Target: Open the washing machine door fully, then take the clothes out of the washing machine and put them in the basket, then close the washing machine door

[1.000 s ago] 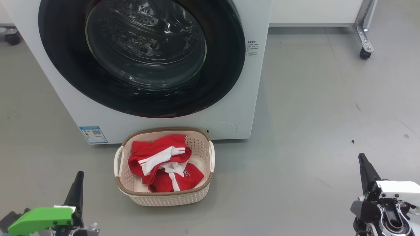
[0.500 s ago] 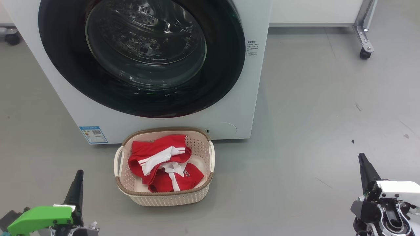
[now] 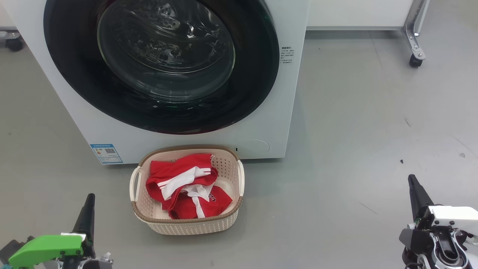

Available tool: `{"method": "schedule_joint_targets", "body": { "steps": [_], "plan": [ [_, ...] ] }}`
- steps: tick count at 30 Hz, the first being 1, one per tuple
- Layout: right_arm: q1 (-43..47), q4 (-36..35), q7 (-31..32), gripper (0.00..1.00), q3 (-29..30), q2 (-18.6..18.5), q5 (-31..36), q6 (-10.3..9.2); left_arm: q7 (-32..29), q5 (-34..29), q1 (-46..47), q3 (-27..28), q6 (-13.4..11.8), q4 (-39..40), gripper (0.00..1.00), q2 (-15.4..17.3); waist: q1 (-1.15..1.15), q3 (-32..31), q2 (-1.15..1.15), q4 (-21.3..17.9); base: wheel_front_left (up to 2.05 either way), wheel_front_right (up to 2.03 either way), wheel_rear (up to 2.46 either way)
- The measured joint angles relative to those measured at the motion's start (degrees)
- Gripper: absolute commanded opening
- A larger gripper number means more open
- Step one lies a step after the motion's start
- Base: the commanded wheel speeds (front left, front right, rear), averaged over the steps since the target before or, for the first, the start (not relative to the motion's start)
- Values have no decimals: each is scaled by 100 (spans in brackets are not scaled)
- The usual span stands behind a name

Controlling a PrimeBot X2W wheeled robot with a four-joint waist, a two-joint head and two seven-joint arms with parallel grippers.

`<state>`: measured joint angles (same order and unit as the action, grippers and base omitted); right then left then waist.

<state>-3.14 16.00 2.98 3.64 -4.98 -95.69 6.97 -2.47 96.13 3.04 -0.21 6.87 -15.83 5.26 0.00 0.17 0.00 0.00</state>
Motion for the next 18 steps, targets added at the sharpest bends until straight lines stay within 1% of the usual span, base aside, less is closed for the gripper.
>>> {"method": "schedule_joint_targets", "body": {
  "steps": [18],
  "plan": [
    [0, -3, 1, 0, 9, 15, 2, 0, -8, 0, 0, 11, 0, 7, 0, -14, 0, 0, 0, 0, 0, 0, 0]
  ]
}}
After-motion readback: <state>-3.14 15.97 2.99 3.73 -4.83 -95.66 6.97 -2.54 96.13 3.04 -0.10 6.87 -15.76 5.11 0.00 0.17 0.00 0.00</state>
